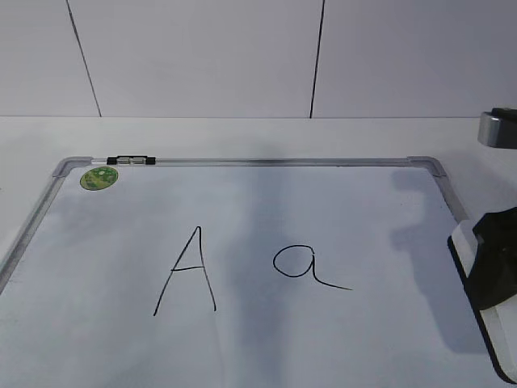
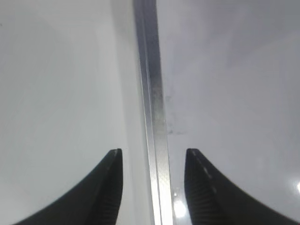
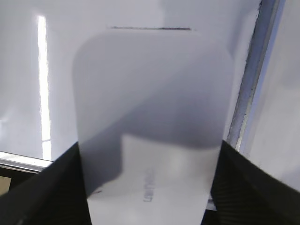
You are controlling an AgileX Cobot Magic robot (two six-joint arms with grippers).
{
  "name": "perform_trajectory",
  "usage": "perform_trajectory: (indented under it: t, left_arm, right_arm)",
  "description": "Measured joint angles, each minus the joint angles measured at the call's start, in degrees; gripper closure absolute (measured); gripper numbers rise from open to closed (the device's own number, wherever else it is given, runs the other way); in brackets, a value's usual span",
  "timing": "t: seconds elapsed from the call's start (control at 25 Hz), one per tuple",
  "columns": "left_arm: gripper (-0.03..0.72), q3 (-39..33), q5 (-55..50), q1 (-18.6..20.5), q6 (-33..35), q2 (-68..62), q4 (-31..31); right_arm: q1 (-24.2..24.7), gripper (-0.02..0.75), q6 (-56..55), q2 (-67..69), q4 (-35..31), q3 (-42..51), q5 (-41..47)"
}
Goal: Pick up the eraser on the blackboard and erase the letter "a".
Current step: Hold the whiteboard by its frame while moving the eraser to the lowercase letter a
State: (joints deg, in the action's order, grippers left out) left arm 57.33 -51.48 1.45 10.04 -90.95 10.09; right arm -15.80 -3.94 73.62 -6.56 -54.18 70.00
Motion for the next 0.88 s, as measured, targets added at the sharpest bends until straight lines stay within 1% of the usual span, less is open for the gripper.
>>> perform_trajectory:
  t: [0.16,0.28,0.56,0.88]
  left_arm:
    - [0.369,3.7,0.2,0.0,0.5,-5.0,0.0]
    - [0.378,4.9,0.5,0.0,0.7,-8.1,0.0]
    - [0.444,5.2,2.0,0.0,0.7,-12.6,0.1]
    - [0.454,5.3,4.0,0.0,0.7,-13.8,0.2]
  right_arm:
    - [0.0,0.174,0.0,0.0,0.0,0.0,0.0]
    - [0.0,0.174,0.0,0.0,0.0,0.0,0.0]
    - [0.0,0.174,0.0,0.0,0.0,0.0,0.0]
    - [0.0,0.174,0.0,0.0,0.0,0.0,0.0]
